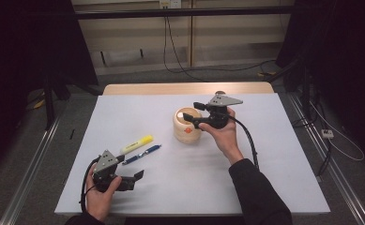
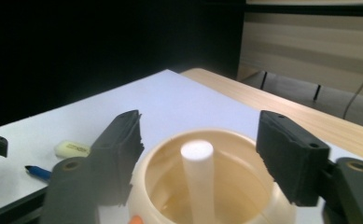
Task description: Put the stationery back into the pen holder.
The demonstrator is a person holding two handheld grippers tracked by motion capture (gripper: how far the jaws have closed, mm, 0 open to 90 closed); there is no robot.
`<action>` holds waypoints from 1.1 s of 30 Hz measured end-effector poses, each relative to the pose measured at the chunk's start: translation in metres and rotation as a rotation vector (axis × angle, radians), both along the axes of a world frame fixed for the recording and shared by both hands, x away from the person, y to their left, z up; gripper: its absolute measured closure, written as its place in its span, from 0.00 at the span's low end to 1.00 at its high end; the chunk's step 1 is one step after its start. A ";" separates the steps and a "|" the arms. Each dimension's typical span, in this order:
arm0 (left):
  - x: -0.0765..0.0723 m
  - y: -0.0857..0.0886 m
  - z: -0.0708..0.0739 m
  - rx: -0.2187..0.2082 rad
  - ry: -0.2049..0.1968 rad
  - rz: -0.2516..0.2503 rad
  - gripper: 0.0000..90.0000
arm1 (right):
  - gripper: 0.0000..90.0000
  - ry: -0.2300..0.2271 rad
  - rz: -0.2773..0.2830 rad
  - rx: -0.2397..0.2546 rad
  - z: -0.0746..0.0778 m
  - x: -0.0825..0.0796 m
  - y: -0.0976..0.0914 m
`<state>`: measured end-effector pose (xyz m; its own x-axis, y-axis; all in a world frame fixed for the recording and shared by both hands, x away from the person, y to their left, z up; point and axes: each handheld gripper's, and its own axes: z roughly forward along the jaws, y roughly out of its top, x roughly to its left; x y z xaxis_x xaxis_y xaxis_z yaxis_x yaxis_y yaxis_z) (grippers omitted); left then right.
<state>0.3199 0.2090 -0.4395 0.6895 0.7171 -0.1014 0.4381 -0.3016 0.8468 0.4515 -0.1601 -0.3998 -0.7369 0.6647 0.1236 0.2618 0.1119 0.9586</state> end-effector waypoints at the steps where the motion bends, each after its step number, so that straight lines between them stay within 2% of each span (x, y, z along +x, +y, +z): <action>1: 0.000 0.000 0.000 0.002 0.002 0.002 0.06 | 0.30 0.007 -0.009 -0.008 0.000 -0.001 0.000; 5: 0.000 -0.001 0.000 0.002 0.001 0.005 0.06 | 0.27 0.011 -0.030 -0.004 -0.003 -0.006 -0.001; 9: 0.001 0.000 -0.001 -0.003 0.000 0.007 0.06 | 0.20 0.031 -0.066 -0.037 -0.005 -0.011 -0.003; 13: 0.000 0.000 0.000 0.002 0.001 0.006 0.06 | 0.16 0.040 -0.078 -0.038 -0.008 -0.017 -0.007; 17: 0.001 0.000 -0.001 -0.003 0.002 0.007 0.06 | 0.14 0.060 -0.101 -0.104 -0.011 -0.022 -0.013; 22: 0.000 0.000 0.000 0.000 0.002 0.010 0.06 | 0.10 0.078 -0.116 -0.100 -0.015 -0.025 -0.022; 26: 0.000 0.001 0.000 0.001 0.003 0.010 0.06 | 0.08 0.094 -0.122 -0.154 -0.018 -0.030 -0.026; 30: 0.000 0.000 0.000 -0.001 -0.001 0.009 0.06 | 0.08 0.099 -0.128 -0.158 -0.021 -0.037 -0.031; 33: 0.000 0.001 0.000 0.002 -0.003 0.012 0.06 | 0.08 0.123 -0.131 -0.151 -0.019 -0.040 -0.035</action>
<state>0.3200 0.2101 -0.4395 0.6812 0.7256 -0.0976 0.4394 -0.2984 0.8473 0.4113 -0.1948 -0.4193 -0.6289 0.7712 0.0988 0.3971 0.2094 0.8936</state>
